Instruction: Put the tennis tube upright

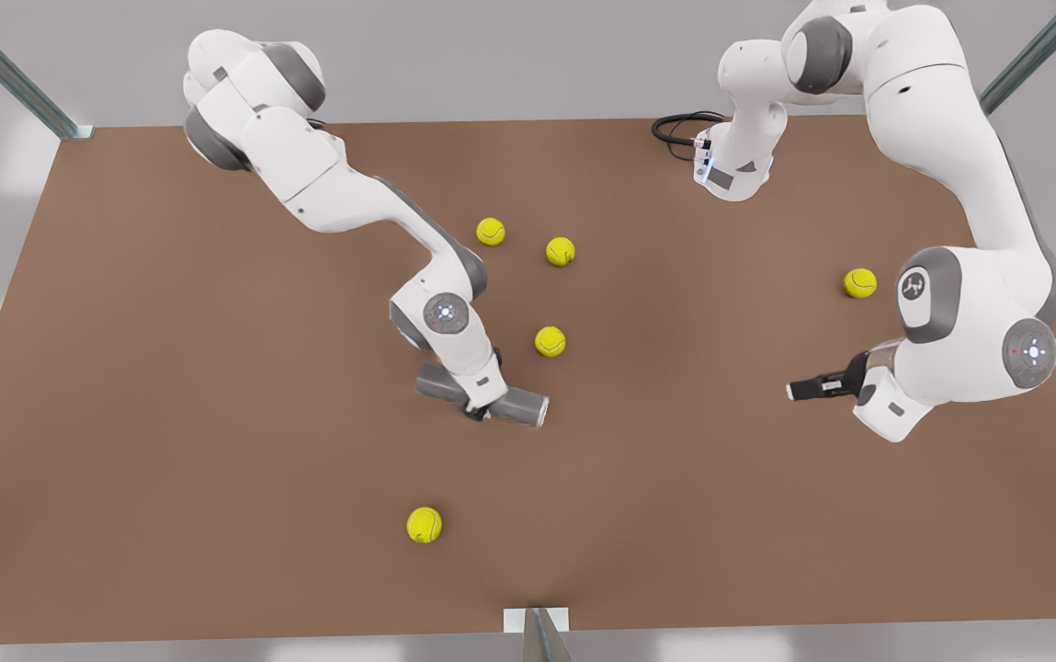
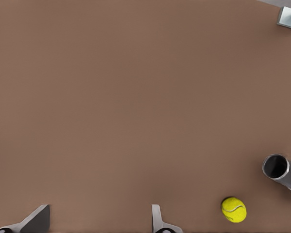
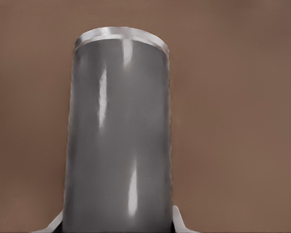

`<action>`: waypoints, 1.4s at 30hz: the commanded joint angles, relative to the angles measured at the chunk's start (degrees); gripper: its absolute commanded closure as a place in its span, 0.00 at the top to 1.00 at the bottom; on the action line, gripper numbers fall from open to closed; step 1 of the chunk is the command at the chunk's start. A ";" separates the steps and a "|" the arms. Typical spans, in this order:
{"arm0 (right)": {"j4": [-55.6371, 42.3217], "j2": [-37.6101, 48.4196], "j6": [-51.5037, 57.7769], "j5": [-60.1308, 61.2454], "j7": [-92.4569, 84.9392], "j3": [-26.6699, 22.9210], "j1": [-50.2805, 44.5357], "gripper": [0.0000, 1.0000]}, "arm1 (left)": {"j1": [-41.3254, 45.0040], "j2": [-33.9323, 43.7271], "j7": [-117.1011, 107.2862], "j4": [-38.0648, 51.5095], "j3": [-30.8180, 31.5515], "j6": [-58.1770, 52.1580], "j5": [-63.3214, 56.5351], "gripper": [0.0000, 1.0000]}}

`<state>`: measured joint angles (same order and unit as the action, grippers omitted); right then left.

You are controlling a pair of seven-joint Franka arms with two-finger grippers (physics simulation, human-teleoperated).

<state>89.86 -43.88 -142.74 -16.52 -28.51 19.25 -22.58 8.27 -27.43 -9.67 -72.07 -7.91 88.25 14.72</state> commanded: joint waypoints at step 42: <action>0.50 37.82 46.93 10.64 26.49 -13.98 28.03 1.00 | 5.18 -20.82 27.68 -1.06 13.45 13.00 39.77 0.99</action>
<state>89.33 -6.83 -95.25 -5.88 -2.26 5.27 5.47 13.28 -48.86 18.96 -73.05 5.53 101.39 51.98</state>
